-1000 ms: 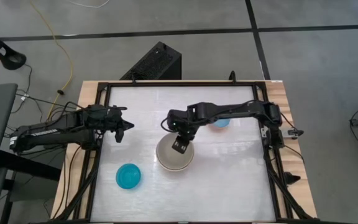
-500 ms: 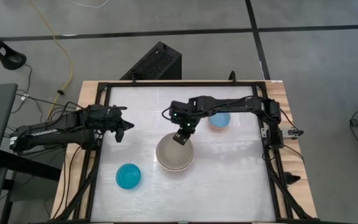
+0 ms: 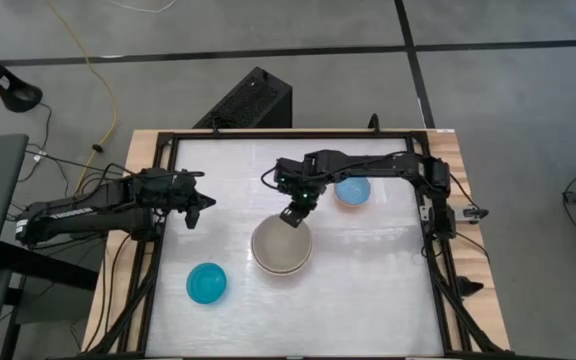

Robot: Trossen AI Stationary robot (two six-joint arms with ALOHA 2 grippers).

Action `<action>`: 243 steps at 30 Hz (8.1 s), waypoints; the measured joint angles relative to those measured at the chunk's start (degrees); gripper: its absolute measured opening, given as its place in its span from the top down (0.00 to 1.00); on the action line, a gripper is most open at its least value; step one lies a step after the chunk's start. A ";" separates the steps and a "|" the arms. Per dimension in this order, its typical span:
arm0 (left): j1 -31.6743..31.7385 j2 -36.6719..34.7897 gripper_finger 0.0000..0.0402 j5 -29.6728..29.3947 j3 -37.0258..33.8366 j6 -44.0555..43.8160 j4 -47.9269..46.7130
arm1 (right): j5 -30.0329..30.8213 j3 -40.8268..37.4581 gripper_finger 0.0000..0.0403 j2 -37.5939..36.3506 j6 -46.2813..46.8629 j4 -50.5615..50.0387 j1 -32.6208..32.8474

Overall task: Nest bowls inside each other
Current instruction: Stack the gray bowl into the orange bowl, then stack the blue patterned bowl into the gray bowl, then stack the blue bowl into the blue patterned bowl

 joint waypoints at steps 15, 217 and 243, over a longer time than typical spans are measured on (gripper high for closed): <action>0.00 0.00 1.00 0.00 0.00 0.83 -0.06 | 1.52 0.05 0.92 0.00 5.17 -4.96 8.43; -19.34 5.67 0.78 -29.72 7.19 5.64 -1.54 | 21.25 -11.89 0.88 -2.54 37.81 14.54 13.38; -19.37 5.68 0.78 -26.64 7.19 5.75 -1.70 | 21.19 -11.89 0.55 -9.46 36.02 14.53 11.07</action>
